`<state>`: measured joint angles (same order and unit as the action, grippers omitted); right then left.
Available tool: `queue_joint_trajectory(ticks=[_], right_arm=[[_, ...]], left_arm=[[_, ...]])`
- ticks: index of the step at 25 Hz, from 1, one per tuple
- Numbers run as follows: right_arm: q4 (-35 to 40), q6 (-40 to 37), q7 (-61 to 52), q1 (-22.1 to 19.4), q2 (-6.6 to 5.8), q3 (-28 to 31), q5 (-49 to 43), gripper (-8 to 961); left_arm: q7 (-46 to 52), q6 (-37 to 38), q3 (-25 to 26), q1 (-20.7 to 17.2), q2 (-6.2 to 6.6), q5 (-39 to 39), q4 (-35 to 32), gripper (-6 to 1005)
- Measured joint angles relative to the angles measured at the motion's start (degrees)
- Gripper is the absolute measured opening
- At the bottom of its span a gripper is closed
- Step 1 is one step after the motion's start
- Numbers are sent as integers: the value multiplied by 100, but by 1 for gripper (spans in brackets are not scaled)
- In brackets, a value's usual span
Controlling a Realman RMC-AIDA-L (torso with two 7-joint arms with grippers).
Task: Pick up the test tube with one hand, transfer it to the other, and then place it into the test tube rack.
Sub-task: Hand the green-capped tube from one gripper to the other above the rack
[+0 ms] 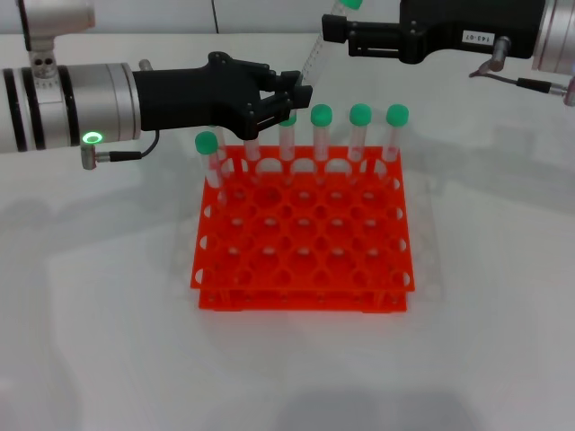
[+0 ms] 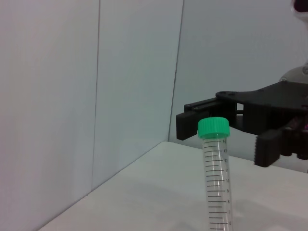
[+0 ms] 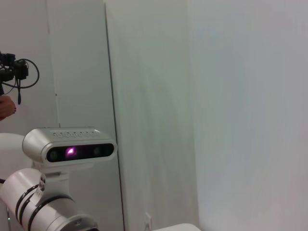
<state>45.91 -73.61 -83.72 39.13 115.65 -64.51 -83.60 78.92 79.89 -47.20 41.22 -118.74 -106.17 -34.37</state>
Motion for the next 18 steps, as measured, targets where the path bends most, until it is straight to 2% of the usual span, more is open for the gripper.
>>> queue_joint_trajectory(ticks=[10,16,18], right_arm=[[-4,16,-28,31,1,12,0,670],[-4,17,-30,37,-5,26,0,458],[-4,22,-30,43,-7,30,0,438]], left_arm=[[0,0,0,0,0,0,-2,273],[0,0,0,3,0,0,-8,275],[-1,0,0,8,0,0,-12,276]])
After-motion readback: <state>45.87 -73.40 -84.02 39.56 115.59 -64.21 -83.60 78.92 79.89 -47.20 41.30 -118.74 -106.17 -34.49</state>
